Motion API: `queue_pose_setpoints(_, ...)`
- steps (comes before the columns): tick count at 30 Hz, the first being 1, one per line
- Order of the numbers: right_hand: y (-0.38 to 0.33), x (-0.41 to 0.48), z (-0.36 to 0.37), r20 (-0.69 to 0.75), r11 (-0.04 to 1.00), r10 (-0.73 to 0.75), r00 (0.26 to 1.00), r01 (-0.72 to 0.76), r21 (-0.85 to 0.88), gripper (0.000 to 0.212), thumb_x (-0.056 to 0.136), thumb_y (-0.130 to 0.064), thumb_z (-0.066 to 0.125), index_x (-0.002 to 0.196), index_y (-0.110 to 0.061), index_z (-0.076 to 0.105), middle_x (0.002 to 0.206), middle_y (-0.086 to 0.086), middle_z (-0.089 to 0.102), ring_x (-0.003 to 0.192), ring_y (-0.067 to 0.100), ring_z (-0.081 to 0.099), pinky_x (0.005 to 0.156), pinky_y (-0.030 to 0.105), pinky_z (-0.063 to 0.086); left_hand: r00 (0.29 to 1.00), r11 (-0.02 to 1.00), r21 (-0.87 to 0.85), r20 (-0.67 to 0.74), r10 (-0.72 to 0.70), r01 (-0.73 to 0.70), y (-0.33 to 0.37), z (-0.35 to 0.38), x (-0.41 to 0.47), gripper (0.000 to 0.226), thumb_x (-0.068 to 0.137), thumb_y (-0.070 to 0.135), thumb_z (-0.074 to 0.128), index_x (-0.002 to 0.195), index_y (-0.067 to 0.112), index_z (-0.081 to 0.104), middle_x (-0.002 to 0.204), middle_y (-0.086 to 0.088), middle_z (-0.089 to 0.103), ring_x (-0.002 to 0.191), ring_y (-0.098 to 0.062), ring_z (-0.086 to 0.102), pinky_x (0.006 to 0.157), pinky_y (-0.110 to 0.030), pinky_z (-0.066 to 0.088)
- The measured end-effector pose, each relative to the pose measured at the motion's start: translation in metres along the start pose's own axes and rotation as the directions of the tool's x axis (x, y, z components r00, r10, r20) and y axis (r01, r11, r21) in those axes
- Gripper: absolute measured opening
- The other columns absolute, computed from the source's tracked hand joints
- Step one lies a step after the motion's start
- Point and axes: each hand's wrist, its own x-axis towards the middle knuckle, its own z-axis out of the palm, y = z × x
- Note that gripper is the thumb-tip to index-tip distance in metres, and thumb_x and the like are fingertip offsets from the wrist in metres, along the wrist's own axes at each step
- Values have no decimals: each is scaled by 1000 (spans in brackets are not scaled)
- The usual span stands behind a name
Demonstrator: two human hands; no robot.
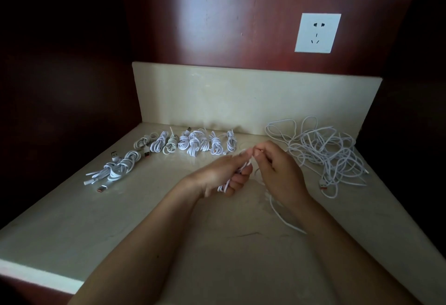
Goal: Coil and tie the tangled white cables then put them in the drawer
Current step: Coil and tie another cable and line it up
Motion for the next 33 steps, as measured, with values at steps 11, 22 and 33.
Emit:
queue_pose_setpoints(11,-13,1,2,332,876,167,928,-294,381,13,100,-10,50,87,-8,51,49,4,54,32,18,41,36,23,36,797,928,12,-507,327,-373,-11,-13,15,51,104,43,31,90,18,72,87,2,76,76,-9,65,69,-19,50)
queue_pose_setpoints(22,-23,-1,-1,599,902,117,792,-337,270,13,93,-15,63,90,-3,66,57,5,64,44,18,54,46,22,40,857,638,-642,-512,54,-424,2,-13,14,46,103,49,29,68,20,37,44,11,24,33,-3,19,33,-13,18)
queue_pose_setpoints(33,-31,-1,-17,592,875,19,806,-300,380,17,94,-13,62,79,-8,68,45,1,46,37,12,41,42,19,41,741,964,141,-618,265,-227,-13,-32,11,49,104,43,36,61,19,40,49,5,40,36,-8,31,43,-21,27)
